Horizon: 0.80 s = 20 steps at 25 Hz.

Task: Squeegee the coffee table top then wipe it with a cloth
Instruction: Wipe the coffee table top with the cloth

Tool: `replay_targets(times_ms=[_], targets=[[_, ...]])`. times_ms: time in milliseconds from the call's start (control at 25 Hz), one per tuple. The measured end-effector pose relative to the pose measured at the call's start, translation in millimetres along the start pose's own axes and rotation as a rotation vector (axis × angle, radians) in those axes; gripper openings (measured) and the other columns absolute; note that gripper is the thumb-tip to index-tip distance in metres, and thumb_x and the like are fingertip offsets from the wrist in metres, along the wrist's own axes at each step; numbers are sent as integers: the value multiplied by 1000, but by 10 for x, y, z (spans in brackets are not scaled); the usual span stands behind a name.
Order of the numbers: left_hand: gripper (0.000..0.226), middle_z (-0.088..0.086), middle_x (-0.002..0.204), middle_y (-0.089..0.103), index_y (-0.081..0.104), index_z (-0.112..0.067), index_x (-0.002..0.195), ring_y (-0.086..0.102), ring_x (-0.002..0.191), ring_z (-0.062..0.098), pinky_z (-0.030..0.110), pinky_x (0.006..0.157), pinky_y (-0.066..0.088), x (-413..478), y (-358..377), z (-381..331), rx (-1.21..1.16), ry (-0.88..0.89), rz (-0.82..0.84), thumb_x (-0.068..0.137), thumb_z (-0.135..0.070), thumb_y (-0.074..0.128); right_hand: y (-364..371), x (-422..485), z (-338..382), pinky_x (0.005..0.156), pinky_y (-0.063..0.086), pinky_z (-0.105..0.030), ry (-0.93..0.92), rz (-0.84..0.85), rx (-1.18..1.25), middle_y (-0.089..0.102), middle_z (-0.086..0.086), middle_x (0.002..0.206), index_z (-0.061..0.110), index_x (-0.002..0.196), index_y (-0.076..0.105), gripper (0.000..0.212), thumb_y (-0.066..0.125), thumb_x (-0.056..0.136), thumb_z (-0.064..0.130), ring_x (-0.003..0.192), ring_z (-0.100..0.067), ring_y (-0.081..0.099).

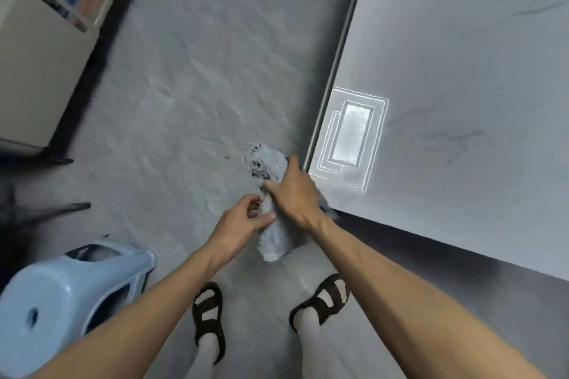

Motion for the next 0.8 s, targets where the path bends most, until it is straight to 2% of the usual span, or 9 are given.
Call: replay_targets(times_ms=[80,200,320,440,480,560,600,680,800], targets=[[57,-4,112,68,55,-32,122,64,104,17,35,89,52,-202,-476,130,46,72,-135,74,-60,68,252,-170,144,88,51,-38,135,-23,359,63,2,106,28,109,43,45,66,73,40,98,-23,63],[63,-7,101,71,54,-37,113,66,94,21,38,82,53,-477,-1100,242,246,173,-295,63,-73,58,745,-397,361,92,53,-45,329,-87,691,67,0,104,22,111,48,46,67,71,34,94,-21,66],[53,1,96,72,52,-31,115,67,91,28,35,74,50,-706,-1789,607,515,325,-364,75,-65,59,1521,-654,800,89,56,-46,374,-15,735,68,-4,107,20,124,43,60,73,73,28,93,-22,68],[42,7,80,73,56,-29,117,69,80,31,33,68,48,-976,-2640,1214,567,443,-394,82,-51,66,2328,-909,1346,80,59,-49,280,148,673,67,-8,117,25,133,34,75,81,75,25,96,-26,70],[39,6,78,73,58,-30,114,69,78,32,32,66,47,-1076,-2911,1395,564,479,-402,80,-46,69,2489,-948,1547,84,58,-46,183,174,567,64,-6,124,28,138,30,83,83,74,28,103,-23,68],[35,4,83,74,58,-31,109,69,80,31,33,67,49,-1310,-3501,1921,555,497,-383,78,-37,74,2852,-1010,2153,98,47,-38,-152,133,8,47,0,139,31,151,18,100,82,74,37,121,-16,50],[35,3,86,75,57,-31,108,69,82,31,35,68,51,-1411,-3776,2206,544,490,-370,77,-32,75,3102,-1073,2537,102,42,-39,-378,116,-271,39,-5,147,31,152,19,95,78,78,36,130,-19,42],[36,4,88,74,57,-29,107,68,84,31,37,68,50,-1597,-4304,2761,508,461,-402,76,-28,75,3931,-1364,3187,110,35,-45,-782,332,-627,35,-10,152,27,149,34,79,69,78,30,139,-27,33],[34,4,85,73,61,-24,105,67,81,30,37,69,50,-1850,-4827,3418,418,460,-426,76,-31,77,5074,-1715,3538,108,34,-40,-946,660,-878,50,-12,139,11,135,50,80,75,61,30,132,-29,43]])
Point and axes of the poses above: each hand's wrist, its own x-axis towards the middle knuckle, its own y-axis out of the palm, z = x × y, the point moved 10 cm from there along x, towards the middle knuckle
